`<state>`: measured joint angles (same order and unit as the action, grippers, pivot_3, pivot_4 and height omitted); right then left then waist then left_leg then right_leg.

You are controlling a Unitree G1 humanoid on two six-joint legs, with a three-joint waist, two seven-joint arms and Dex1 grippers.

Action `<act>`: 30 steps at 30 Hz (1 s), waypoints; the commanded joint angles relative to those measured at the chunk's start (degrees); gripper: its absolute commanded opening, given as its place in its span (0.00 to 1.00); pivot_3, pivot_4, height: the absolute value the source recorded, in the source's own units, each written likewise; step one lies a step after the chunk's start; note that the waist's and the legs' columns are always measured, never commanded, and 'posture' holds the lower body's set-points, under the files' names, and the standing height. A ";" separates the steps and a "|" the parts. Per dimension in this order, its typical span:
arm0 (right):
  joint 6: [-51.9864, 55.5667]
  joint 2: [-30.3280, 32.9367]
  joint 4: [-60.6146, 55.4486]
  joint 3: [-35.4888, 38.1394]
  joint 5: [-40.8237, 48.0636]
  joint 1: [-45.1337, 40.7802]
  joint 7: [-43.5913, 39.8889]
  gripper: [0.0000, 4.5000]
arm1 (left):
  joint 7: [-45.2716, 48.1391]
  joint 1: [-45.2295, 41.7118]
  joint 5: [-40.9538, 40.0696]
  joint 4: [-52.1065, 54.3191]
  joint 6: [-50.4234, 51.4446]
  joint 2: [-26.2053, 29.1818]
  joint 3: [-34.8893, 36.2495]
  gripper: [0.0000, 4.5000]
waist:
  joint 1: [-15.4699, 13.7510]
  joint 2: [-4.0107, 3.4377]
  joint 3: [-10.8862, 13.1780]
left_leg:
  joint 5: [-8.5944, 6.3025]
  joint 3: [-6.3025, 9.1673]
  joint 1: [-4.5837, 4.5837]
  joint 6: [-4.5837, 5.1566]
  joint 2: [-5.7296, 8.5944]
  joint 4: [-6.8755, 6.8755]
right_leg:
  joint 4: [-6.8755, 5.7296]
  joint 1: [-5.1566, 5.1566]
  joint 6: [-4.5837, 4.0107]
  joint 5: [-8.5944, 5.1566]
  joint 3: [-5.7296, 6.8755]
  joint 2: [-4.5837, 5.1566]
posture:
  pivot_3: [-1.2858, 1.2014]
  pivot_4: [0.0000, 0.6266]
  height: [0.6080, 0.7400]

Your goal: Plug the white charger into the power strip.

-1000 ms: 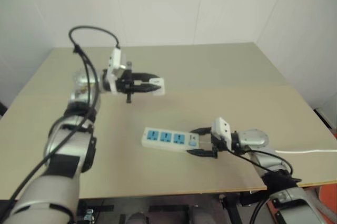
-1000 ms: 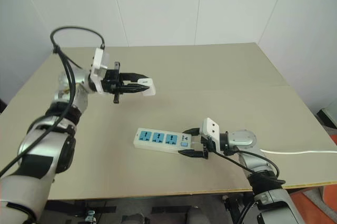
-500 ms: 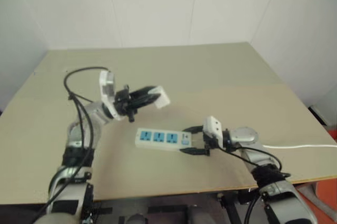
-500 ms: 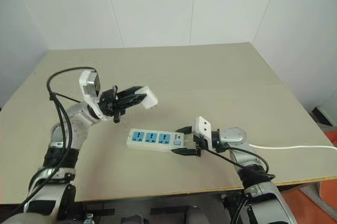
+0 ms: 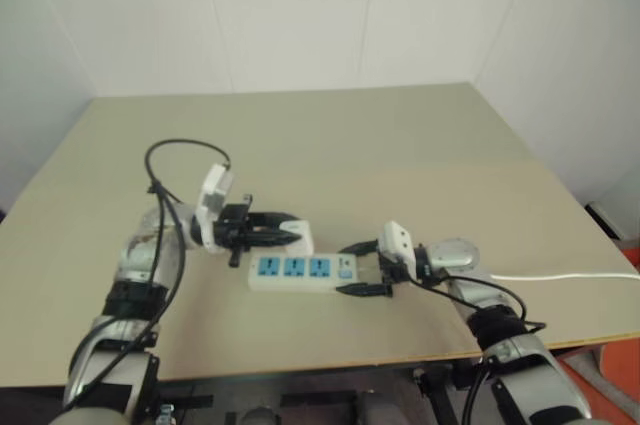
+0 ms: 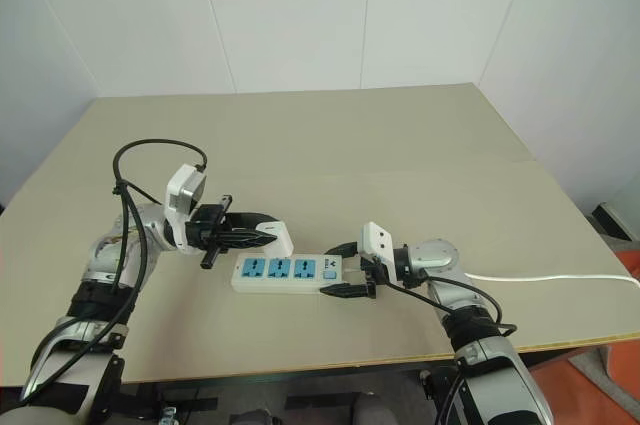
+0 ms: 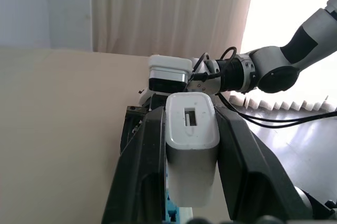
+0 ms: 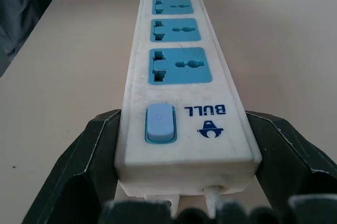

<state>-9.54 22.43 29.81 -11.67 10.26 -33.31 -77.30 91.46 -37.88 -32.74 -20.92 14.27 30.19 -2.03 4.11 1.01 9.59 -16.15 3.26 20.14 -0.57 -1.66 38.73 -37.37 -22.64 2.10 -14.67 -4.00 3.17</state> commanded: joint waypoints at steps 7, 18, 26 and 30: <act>0.07 0.57 -1.26 -1.36 -0.32 0.82 -2.07 0.75 | 1.04 -2.50 0.69 -4.49 -8.74 -0.36 -5.46 0.22 | -0.06 0.00 0.00 | -0.01 0.01 0.04 0.01 0.00 -0.01 | 0.05 0.00 0.00 0.00 0.00 0.00 | 0.52 0.24 1.00; 0.42 0.55 -1.89 -1.74 -0.52 1.26 -1.71 0.75 | 1.04 -5.70 0.91 -10.19 -15.02 -1.75 -10.83 0.22 | -0.07 0.00 0.00 | -0.02 0.01 0.06 0.03 0.01 -0.01 | 0.14 0.03 0.00 0.00 0.01 0.01 | 0.52 0.24 1.00; 0.22 0.57 -2.28 -1.97 -1.05 1.98 -0.98 0.75 | 1.04 -6.48 1.30 -11.07 -12.43 -1.58 -13.32 0.22 | -0.10 0.00 0.00 | -0.03 0.01 0.06 0.05 0.00 -0.01 | 0.16 0.03 0.00 0.00 0.01 0.01 | 0.52 0.24 1.00; 0.34 0.45 -2.45 -1.92 -0.98 2.07 -0.64 0.75 | 1.04 -6.34 3.48 -11.49 -11.74 -3.14 -11.89 0.22 | -0.09 0.00 0.00 | -0.03 0.01 0.06 0.05 0.00 0.00 | 0.16 0.04 0.00 0.00 0.01 0.00 | 0.52 0.24 1.00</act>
<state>-9.53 22.97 28.09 -12.00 10.27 -32.26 -77.46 92.23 -42.81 -29.47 -32.89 2.16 27.19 -14.95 4.02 1.01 9.59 -16.18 3.27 20.19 -0.52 -1.66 38.73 -37.20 -22.60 2.10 -14.67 -3.98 3.17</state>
